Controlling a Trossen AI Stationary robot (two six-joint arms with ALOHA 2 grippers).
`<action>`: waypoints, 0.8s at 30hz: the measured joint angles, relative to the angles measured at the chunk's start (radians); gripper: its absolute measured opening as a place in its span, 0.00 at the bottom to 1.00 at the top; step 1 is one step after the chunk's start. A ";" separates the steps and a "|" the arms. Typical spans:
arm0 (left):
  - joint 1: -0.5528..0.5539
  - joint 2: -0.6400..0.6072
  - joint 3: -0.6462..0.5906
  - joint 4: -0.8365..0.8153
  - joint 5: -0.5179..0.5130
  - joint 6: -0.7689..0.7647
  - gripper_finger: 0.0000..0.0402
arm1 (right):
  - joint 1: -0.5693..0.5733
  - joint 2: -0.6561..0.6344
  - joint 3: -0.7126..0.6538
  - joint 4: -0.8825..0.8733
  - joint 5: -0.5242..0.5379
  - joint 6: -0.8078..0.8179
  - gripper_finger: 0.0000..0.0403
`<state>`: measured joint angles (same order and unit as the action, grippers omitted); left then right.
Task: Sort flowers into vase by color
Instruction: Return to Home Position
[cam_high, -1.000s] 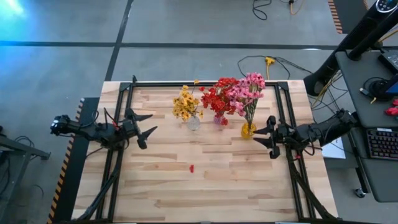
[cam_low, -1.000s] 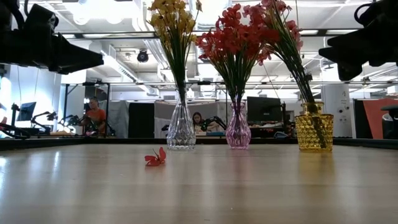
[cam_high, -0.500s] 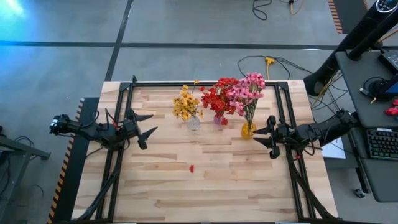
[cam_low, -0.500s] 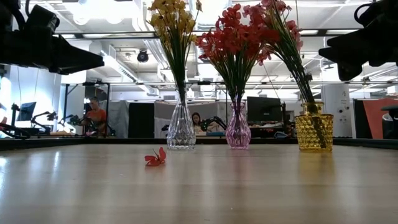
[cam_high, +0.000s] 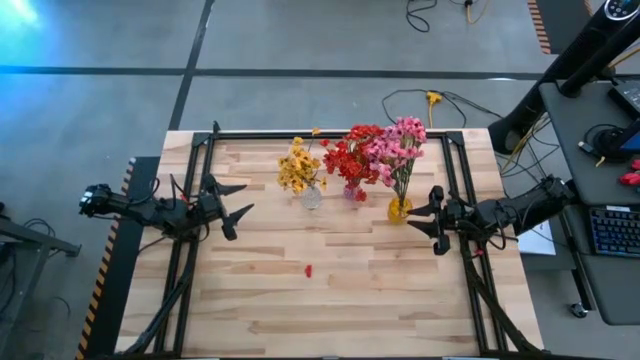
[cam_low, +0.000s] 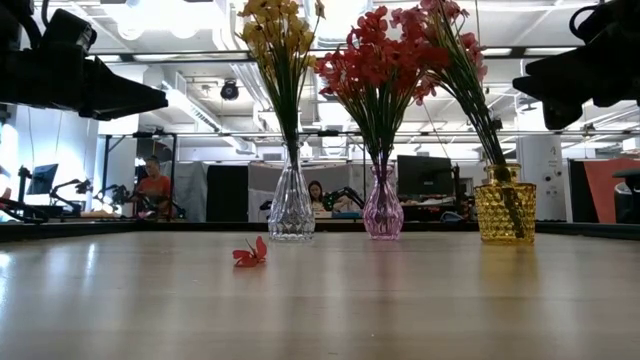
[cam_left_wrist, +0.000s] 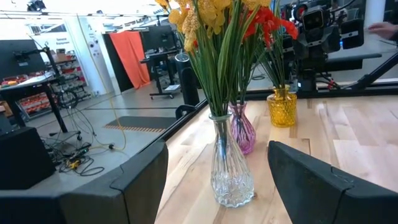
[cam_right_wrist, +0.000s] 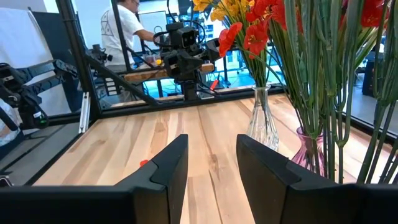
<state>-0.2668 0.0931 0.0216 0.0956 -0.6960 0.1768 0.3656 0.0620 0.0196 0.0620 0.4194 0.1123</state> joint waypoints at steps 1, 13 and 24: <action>0.000 0.000 0.000 0.000 0.000 0.000 0.64 | 0.000 0.000 0.000 0.000 0.000 0.000 0.32; 0.000 0.000 0.000 0.000 0.000 0.000 0.64 | 0.000 0.000 0.000 0.000 0.000 0.000 0.33; 0.000 0.000 0.000 0.000 0.000 0.000 0.64 | 0.000 0.000 0.001 0.000 0.000 0.000 0.33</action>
<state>-0.2668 0.0929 0.0219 0.0957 -0.6960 0.1768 0.3660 0.0620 0.0204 0.0620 0.4194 0.1123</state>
